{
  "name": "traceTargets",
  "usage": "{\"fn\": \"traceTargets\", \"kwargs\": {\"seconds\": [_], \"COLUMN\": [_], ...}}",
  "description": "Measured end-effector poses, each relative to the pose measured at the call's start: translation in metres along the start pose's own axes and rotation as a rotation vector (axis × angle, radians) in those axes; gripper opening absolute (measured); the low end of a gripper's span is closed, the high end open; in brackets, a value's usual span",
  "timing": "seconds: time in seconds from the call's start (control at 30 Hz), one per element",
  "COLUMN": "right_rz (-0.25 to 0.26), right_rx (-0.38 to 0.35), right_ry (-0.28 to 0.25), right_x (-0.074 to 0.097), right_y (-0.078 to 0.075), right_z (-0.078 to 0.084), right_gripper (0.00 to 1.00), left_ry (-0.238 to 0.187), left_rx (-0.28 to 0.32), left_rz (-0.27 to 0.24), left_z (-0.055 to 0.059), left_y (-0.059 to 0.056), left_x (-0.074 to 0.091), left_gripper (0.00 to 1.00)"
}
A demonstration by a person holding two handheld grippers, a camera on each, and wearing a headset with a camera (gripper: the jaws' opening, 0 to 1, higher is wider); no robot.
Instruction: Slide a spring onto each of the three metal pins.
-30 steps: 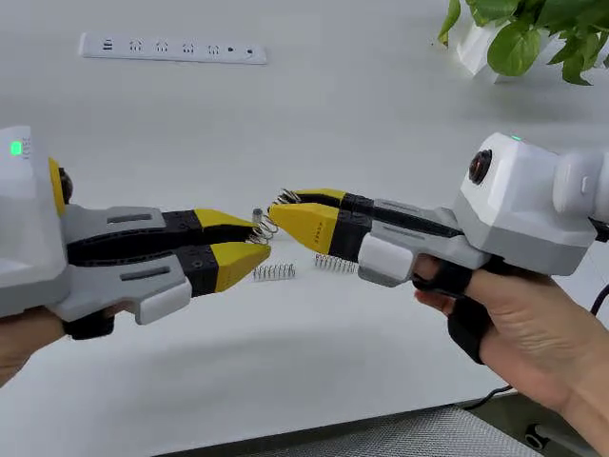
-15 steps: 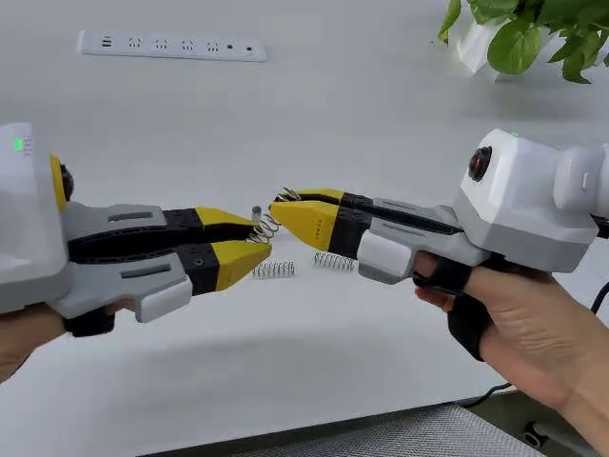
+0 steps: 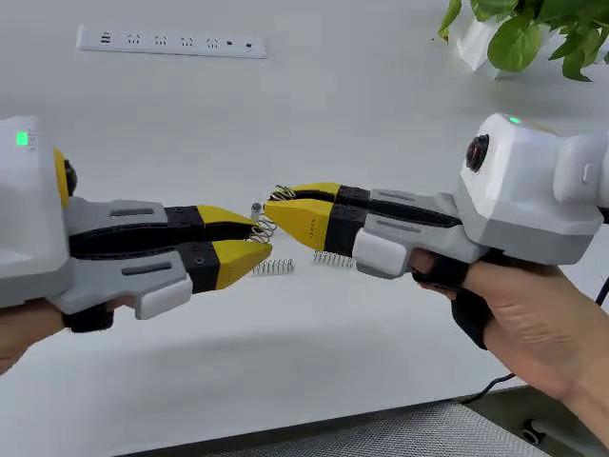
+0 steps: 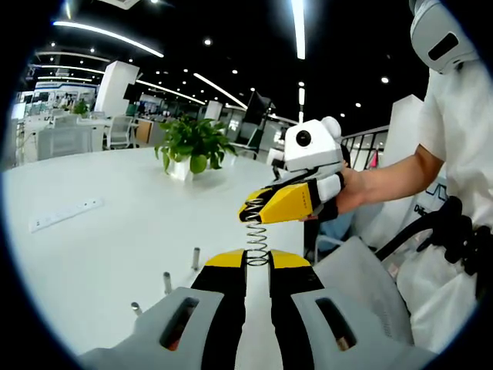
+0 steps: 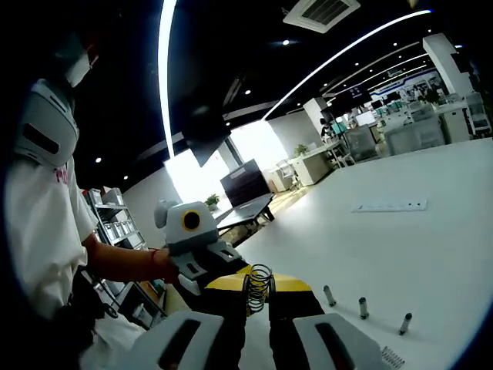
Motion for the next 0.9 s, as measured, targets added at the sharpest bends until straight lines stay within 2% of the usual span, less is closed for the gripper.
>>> {"fn": "traceTargets", "kwargs": {"seconds": [0.57,0.9], "right_rz": [0.03,0.037], "right_rx": [0.173,0.208], "right_ry": [0.119,0.128], "right_x": [-0.006,-0.005], "right_y": [0.009,0.011], "right_z": [0.0,-0.002], "right_gripper": [0.05,0.06], "left_ry": [0.057,0.059], "left_rx": [-0.043,-0.073], "left_rz": [0.033,0.03], "left_z": [0.002,0.001], "left_y": [-0.002,-0.002], "left_x": [-0.001,-0.001], "left_gripper": [0.07,0.06]}}
Point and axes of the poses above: the centre of the closed fingertips' face, and the gripper's own axes: x roughly backward along the fingers, y roughly to its left, z roughly out of its underside, the point moved 8 cm from there along x, roughly backward along the fingers, and after that the axes turned 8 degrees about -x, right-handed, at the moved point
